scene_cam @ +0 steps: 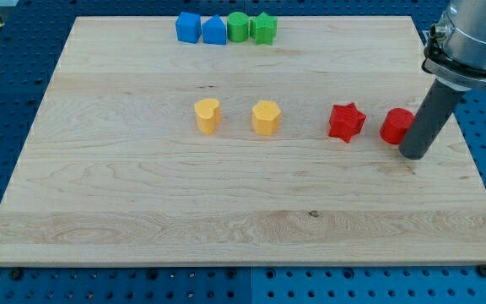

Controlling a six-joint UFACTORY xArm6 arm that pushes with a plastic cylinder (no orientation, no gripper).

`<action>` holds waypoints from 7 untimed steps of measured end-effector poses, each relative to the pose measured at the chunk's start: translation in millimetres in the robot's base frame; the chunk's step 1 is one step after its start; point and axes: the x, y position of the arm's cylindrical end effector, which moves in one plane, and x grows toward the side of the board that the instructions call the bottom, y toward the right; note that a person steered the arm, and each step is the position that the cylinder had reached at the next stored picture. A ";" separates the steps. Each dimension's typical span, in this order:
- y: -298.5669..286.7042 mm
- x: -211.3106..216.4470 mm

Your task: Adjust the red blocks slightly to the top side

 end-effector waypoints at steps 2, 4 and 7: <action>-3.5 -4.9; -3.5 -6.1; -3.6 62.6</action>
